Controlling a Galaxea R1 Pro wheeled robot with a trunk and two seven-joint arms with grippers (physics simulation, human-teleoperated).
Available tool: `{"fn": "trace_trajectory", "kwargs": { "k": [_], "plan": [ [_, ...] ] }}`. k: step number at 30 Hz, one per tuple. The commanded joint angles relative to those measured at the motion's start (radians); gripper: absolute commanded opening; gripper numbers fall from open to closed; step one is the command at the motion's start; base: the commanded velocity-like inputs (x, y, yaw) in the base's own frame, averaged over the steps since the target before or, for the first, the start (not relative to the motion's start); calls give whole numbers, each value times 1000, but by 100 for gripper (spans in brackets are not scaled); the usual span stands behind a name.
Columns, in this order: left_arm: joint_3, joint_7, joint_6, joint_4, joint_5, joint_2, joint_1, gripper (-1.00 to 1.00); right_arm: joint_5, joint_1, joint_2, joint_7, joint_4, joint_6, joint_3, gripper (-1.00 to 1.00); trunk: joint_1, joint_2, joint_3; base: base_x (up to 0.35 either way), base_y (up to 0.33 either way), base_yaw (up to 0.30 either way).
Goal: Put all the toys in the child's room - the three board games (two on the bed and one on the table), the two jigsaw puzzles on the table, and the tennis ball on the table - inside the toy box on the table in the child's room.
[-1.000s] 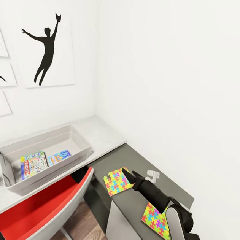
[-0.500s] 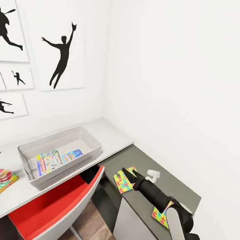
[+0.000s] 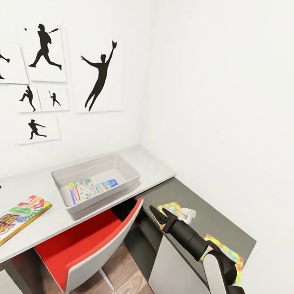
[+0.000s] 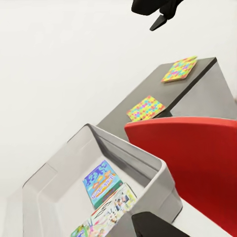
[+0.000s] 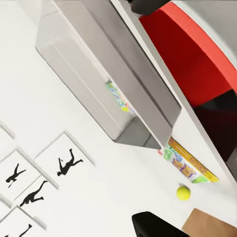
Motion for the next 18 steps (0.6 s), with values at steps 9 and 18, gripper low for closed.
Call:
{"fn": "trace_trajectory", "kwargs": {
  "k": [9,18],
  "plan": [
    [1,-5,11,0,-2,-1,-1,100,-6,0,0,-2,-1,7,-1,100,0,-1,12,-9,52,192],
    [0,-5,11,0,-2,-2,-1,100,-6,1,0,-3,0,7,1,100,0,-1,24,-1,241,196]
  ]
}}
